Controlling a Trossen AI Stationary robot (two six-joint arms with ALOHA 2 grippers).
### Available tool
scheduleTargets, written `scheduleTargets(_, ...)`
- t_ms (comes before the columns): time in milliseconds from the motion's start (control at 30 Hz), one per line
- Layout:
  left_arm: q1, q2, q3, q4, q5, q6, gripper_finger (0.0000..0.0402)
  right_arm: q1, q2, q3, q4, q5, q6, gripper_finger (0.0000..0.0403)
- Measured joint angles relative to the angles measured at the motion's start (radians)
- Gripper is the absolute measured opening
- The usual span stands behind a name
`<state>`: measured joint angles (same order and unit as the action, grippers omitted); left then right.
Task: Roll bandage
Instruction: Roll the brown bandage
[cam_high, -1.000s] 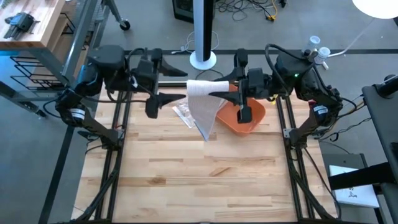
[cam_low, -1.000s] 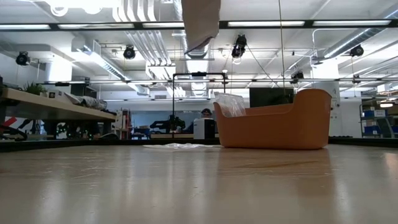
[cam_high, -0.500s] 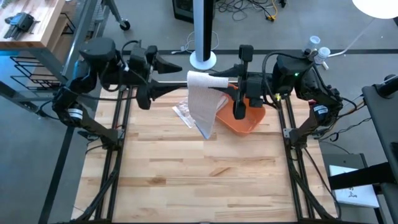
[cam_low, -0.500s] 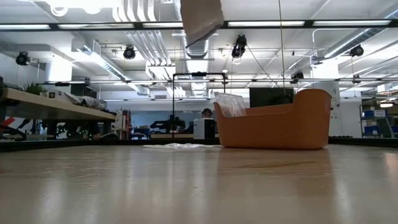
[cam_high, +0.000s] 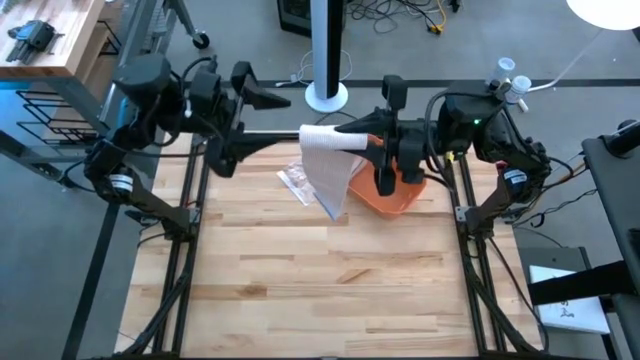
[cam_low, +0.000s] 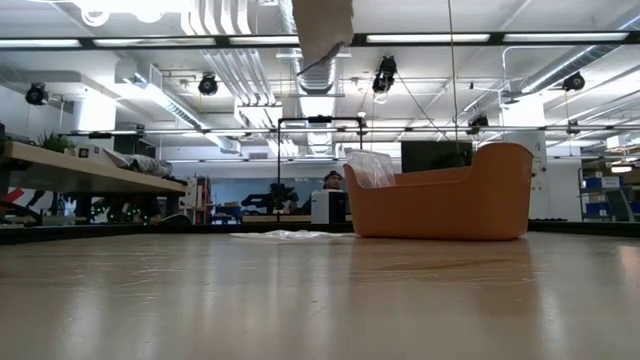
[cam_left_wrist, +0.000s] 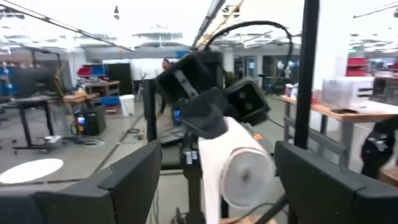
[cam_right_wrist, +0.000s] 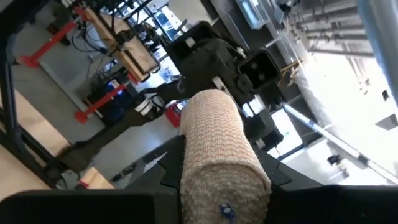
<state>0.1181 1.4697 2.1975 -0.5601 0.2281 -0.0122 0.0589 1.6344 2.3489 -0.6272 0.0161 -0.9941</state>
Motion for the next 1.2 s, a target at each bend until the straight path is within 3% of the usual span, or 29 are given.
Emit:
scheduleTargets(167,0.0,0.042,-0.001,0.047,-0.018,0.038,0.0307,0.0,0.0,0.0,0.008,0.0,-0.04,0.0094)
scheduleTargets(367,0.0,0.064,0.002,0.108,0.048,-0.017,0.0307,0.0,0.0,0.0,-0.003,0.046,-0.102,0.0092)
scheduleTargets(533,-0.005,0.067,-0.005,0.101,0.046,0.107,0.0308,-0.001,0.007,0.0,-0.004,0.064,-0.095,0.0095)
scheduleTargets(900,-0.009,0.075,-0.008,0.019,0.046,0.229,0.0288,-0.043,0.006,0.0,0.016,0.055,0.193,0.0095)
scheduleTargets(1200,-0.01,0.073,-0.008,0.018,0.05,0.214,0.0275,-0.043,0.008,-0.001,0.087,0.055,0.208,0.0093)
